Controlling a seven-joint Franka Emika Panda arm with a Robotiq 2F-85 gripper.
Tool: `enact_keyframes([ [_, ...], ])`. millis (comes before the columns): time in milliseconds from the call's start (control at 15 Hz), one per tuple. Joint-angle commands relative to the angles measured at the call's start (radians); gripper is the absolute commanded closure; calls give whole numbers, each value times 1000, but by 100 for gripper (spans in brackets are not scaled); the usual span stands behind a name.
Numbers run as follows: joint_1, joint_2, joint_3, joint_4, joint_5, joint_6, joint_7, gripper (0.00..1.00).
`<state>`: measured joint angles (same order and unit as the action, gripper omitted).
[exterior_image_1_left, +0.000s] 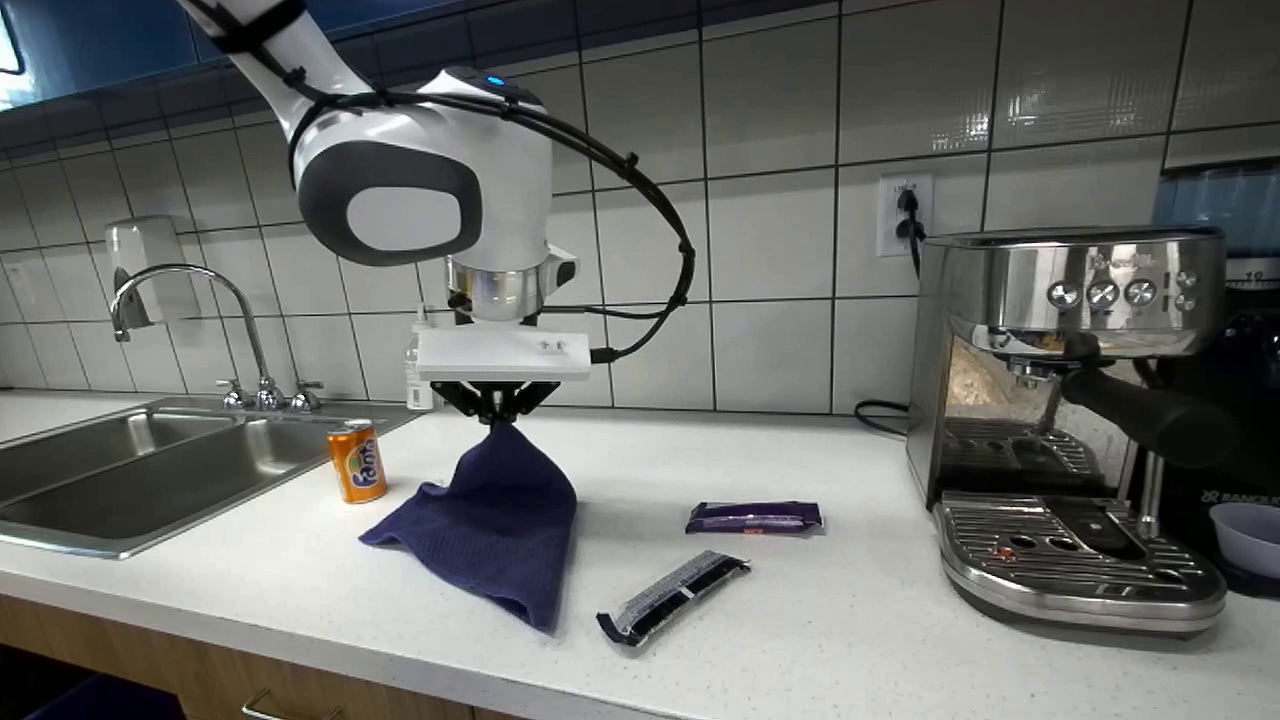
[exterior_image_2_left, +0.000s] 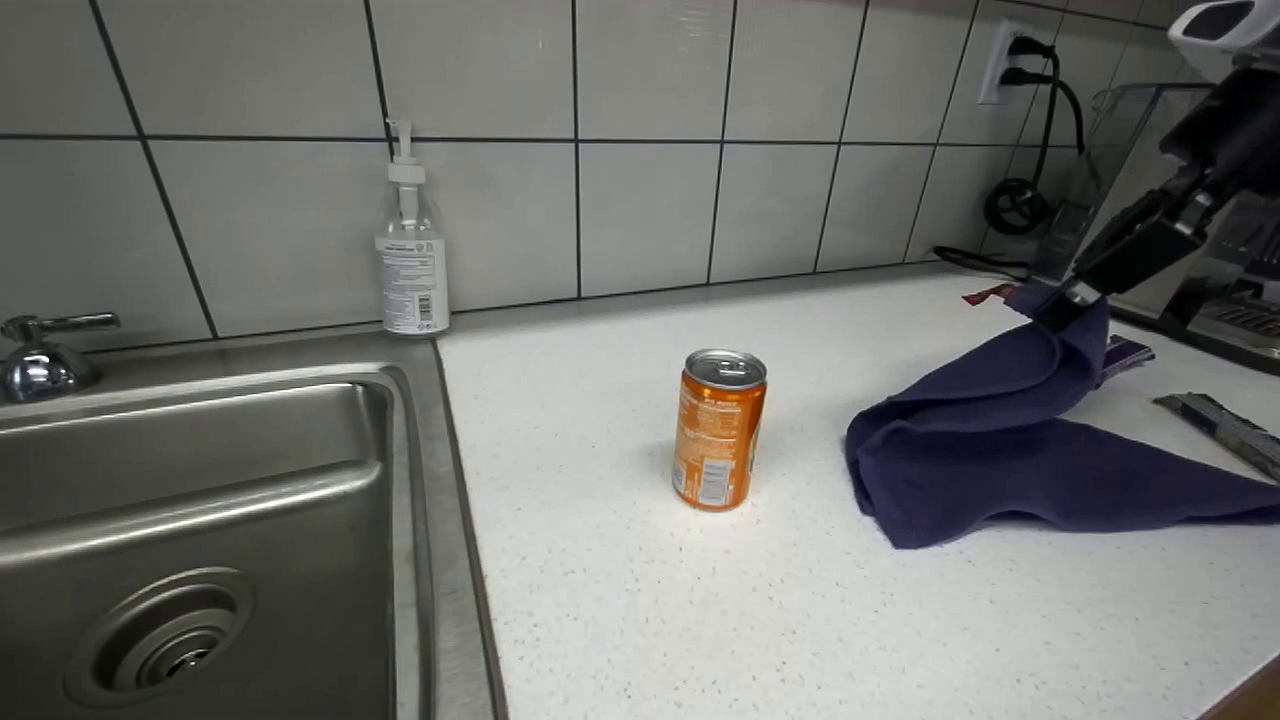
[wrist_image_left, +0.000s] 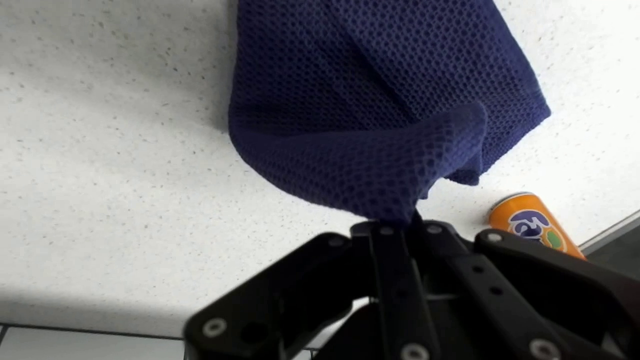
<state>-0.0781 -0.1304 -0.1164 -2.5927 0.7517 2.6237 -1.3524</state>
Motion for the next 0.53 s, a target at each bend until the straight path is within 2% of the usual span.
enact_keyframes([
  [0, -18, -13, -20, -18, -27, -14, -22, 99],
  [467, -23, -31, -62, -53, -64, -23, -29, 99],
])
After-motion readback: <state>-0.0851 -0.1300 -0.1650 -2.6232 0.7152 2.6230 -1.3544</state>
